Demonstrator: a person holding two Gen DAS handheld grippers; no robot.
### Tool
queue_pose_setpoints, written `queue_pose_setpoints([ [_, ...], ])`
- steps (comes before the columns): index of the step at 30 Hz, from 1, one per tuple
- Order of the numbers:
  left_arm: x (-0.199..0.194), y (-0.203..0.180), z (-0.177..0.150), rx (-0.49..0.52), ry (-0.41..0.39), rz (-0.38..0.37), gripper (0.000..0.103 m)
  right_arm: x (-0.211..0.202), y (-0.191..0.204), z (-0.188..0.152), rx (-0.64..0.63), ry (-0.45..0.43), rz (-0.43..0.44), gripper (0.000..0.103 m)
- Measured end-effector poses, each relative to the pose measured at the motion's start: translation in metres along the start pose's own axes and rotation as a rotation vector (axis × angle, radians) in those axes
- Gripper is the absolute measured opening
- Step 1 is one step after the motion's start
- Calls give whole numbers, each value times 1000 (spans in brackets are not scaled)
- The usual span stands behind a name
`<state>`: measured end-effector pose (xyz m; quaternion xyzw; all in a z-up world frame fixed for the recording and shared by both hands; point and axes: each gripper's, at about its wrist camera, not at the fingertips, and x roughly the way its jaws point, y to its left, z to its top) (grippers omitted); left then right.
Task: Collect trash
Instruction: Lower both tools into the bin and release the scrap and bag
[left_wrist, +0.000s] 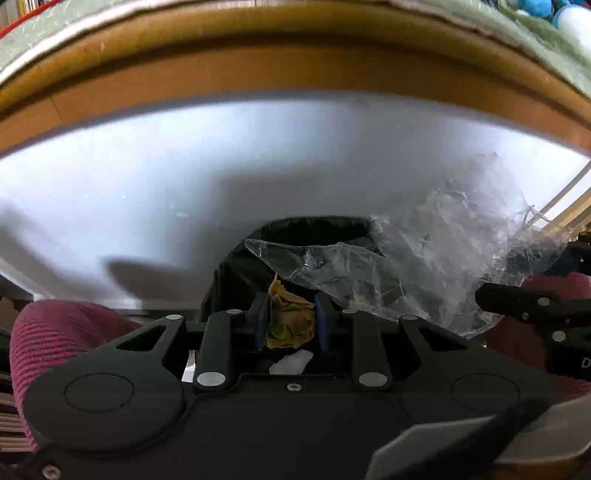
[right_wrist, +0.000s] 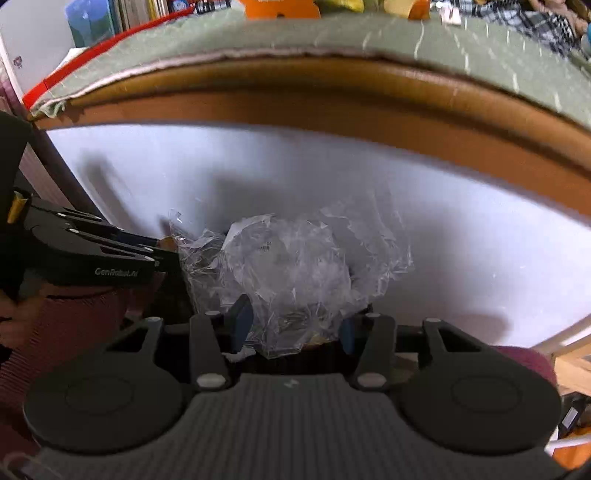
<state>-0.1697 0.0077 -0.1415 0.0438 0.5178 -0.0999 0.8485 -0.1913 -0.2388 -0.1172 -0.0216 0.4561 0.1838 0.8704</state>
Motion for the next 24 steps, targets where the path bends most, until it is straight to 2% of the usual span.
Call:
queue_pose_setpoints([
  [11,13,-3,3,11,45,0,26,28,-1,0,-1,77,-18,55],
  [24,9,-6,6,12,44,0,35,31,-4,4,-6,81,-6,60],
])
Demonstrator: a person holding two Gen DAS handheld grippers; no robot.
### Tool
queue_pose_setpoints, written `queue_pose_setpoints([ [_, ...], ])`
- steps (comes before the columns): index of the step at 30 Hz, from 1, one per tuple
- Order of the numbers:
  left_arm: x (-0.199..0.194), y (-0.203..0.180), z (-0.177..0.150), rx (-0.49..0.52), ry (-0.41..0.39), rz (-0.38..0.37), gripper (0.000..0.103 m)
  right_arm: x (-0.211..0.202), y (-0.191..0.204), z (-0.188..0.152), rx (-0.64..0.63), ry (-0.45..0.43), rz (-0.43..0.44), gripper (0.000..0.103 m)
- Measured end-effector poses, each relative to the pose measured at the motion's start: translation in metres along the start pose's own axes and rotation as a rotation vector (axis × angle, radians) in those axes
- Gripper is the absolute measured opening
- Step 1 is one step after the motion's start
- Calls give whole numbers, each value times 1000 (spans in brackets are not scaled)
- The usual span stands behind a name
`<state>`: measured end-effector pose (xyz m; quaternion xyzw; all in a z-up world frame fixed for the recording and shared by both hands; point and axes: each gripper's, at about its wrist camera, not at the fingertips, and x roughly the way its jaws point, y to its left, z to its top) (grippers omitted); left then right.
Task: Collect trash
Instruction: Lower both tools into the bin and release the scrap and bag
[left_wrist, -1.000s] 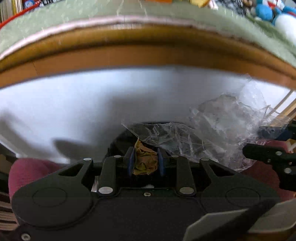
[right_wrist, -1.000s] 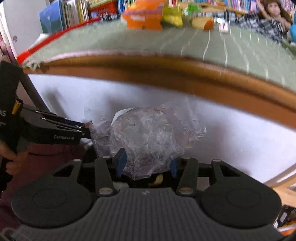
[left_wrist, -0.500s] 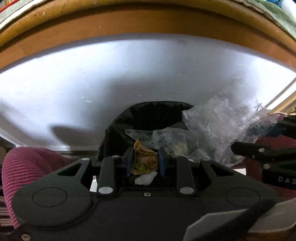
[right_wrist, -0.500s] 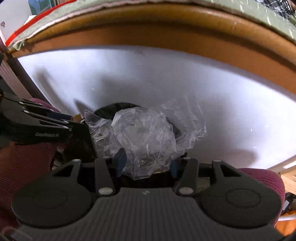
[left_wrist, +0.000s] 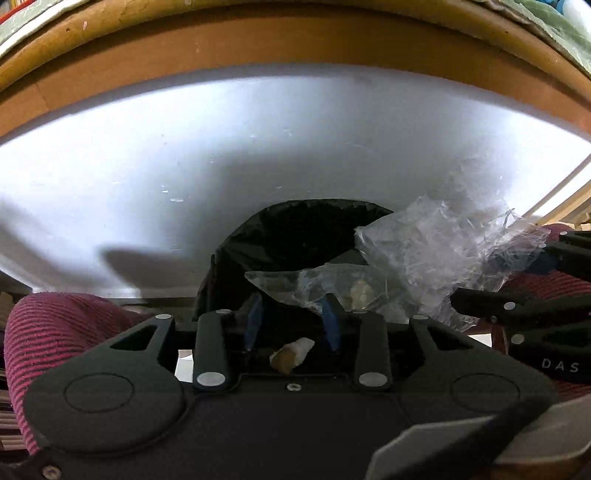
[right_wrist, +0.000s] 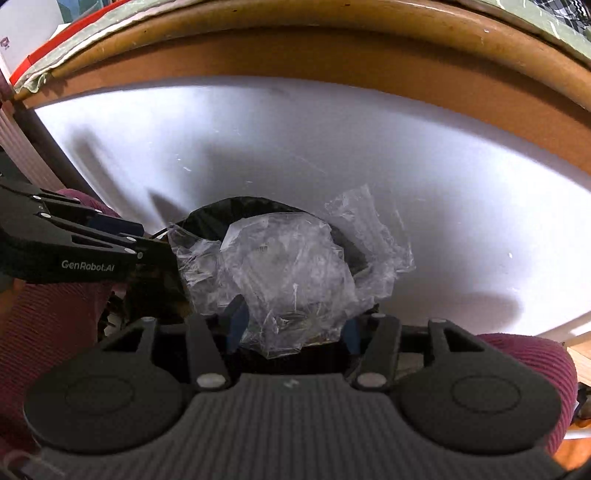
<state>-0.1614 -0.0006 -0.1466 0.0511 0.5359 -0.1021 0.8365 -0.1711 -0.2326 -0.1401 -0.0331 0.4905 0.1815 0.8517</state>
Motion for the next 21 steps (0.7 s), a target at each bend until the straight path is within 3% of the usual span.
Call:
queue_pose_setpoints([
  [3,-1,-1,1,2,-1,1,39,1,2,0,-5,4,0,65],
  [7,-4,-1,2,-2,-12,12,54,4,4,0,-10,6,8,74],
  [11,-10,-5,5,10,-36,28,60,3,4,1,-12,2,11,81],
  [21,-35,-8,12,7,-86,41,69,-16,7,3,-21,-39,18,83],
])
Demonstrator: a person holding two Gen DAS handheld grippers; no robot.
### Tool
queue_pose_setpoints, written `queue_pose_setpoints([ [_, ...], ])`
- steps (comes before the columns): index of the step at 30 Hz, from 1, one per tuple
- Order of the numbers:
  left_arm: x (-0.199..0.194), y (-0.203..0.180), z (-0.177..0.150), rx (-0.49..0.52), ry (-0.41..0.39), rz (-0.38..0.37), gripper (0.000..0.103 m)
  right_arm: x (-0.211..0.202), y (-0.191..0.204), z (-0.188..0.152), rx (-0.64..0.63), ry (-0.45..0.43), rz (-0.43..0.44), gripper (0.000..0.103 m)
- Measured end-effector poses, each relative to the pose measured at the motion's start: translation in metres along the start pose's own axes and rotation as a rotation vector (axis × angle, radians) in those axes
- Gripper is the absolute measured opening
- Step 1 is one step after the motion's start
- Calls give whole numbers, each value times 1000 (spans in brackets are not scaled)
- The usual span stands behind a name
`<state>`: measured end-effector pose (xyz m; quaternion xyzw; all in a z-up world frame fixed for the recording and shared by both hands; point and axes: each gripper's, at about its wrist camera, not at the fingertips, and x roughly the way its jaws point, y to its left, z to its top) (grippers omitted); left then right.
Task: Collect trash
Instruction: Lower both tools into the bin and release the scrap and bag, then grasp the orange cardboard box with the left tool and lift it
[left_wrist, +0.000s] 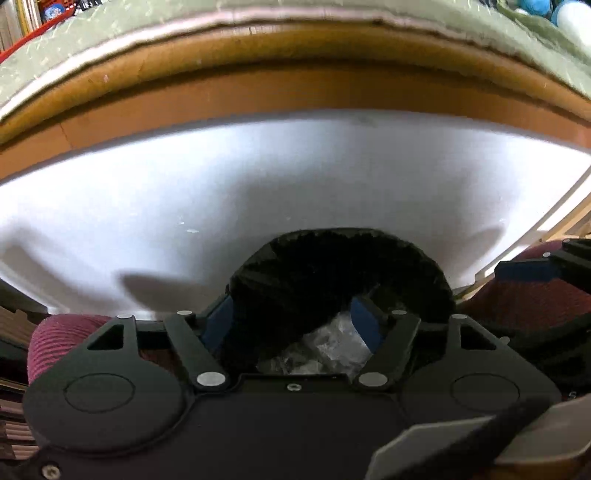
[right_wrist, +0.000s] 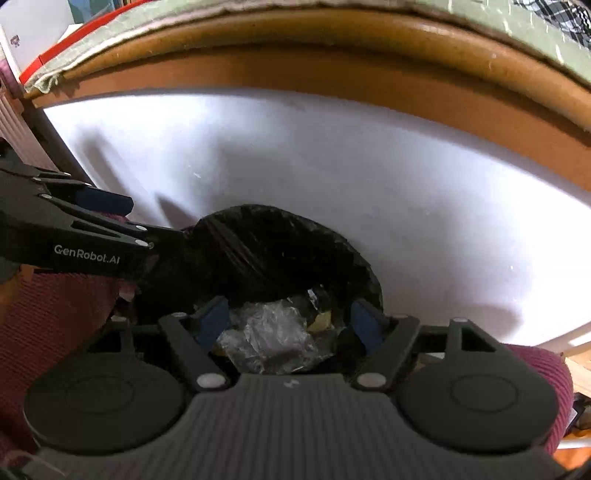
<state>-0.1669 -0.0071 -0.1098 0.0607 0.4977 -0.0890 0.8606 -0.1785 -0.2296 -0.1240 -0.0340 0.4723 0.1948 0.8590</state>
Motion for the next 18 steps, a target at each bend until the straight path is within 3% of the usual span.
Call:
queue_pose_setpoints([
  [4,-33,4,12,-4,-92,-49,74,-28,3,14,3,-62,42,83],
  [10,-88,11,46,21,-292,-65,84,-79,5,43,-46,-231,56,86],
  [18,-104,23,103,-13,-459,-15,88,-104,-20,88,-71,-422,-78,87],
])
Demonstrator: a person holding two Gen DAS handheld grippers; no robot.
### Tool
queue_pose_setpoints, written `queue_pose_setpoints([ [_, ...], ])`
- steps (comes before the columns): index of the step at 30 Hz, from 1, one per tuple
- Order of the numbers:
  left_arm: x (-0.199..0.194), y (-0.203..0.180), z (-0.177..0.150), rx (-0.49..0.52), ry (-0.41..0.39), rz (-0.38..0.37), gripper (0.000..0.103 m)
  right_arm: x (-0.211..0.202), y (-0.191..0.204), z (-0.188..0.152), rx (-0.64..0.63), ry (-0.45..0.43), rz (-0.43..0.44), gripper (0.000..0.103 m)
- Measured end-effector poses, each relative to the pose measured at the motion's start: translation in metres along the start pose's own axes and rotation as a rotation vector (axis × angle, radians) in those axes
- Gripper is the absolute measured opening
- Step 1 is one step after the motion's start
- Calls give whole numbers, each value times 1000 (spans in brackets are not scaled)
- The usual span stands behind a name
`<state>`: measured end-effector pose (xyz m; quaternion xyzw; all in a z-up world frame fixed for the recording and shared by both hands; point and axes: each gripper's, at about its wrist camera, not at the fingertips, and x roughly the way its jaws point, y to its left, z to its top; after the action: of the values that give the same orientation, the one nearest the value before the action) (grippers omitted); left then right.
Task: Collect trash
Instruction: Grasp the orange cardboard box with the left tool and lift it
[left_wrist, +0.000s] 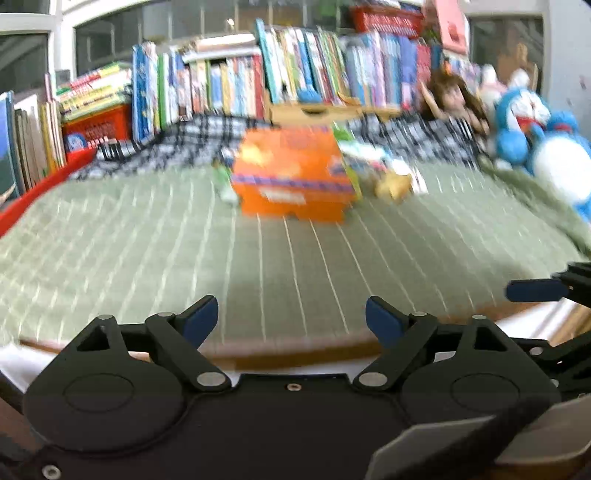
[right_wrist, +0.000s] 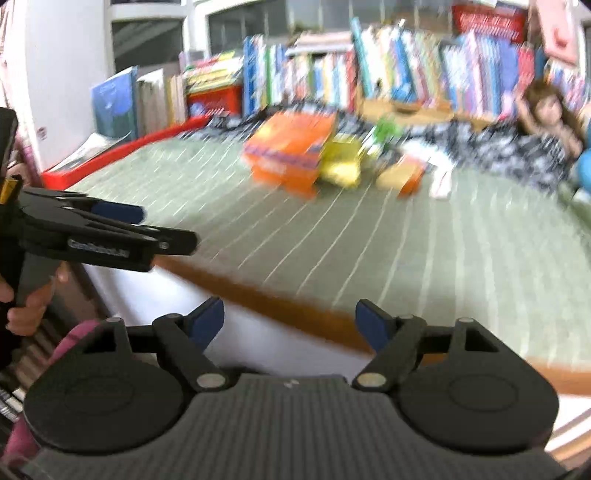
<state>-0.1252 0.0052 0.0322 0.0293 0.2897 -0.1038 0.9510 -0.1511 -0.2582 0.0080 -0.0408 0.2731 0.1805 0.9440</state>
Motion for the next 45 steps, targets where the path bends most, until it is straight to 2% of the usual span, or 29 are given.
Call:
queue_pose_setpoints([
  [2,9,9,14,-46,-39,8,90,5,-9,9,-13,-37,-43,88],
  [6,34,33,40,-197,-154,3,101,26,-26,33,6,-77,-95,93],
  [8,47,44,51,-231,-171,15,101,36,-36,42,24,-83,-116,93],
  [10,63,50,65,-244,-156,28,101,48,-46,52,54,-90,-133,93],
  [13,88,58,81,-287,-114,-2,101,66,-61,61,97,-85,-152,93],
  [18,135,75,98,-450,-19,-65,101,99,-82,77,164,-64,-170,93],
  [22,171,85,96,-621,75,-47,101,123,-95,85,223,-31,-171,93],
  [24,185,90,91,-708,110,-79,101,135,-100,87,255,-14,-166,93],
  [26,196,94,85,-780,120,-116,101,145,-103,88,279,-4,-162,93],
  [29,203,94,82,-829,96,-152,99,157,-106,90,308,1,-145,93],
  [30,206,94,81,-849,106,-182,95,160,-107,90,315,6,-136,92],
  [32,209,92,81,-870,119,-228,81,165,-107,90,324,20,-119,86],
  [34,211,89,80,-880,144,-265,57,168,-105,89,323,34,-105,78],
  [35,213,87,79,-881,148,-280,51,168,-103,88,319,41,-101,69],
  [36,210,85,79,-876,145,-292,35,168,-102,88,317,44,-99,58],
  [37,206,83,80,-866,141,-301,20,166,-101,87,315,46,-101,54],
  [39,200,80,83,-838,127,-310,9,163,-99,84,304,45,-102,42],
  [41,190,78,85,-813,61,-338,7,159,-98,84,293,38,-107,40],
  [44,178,74,92,-738,10,-298,10,151,-97,85,246,3,-154,42],
  [45,173,73,96,-704,-13,-260,20,150,-97,86,226,-3,-175,56],
])
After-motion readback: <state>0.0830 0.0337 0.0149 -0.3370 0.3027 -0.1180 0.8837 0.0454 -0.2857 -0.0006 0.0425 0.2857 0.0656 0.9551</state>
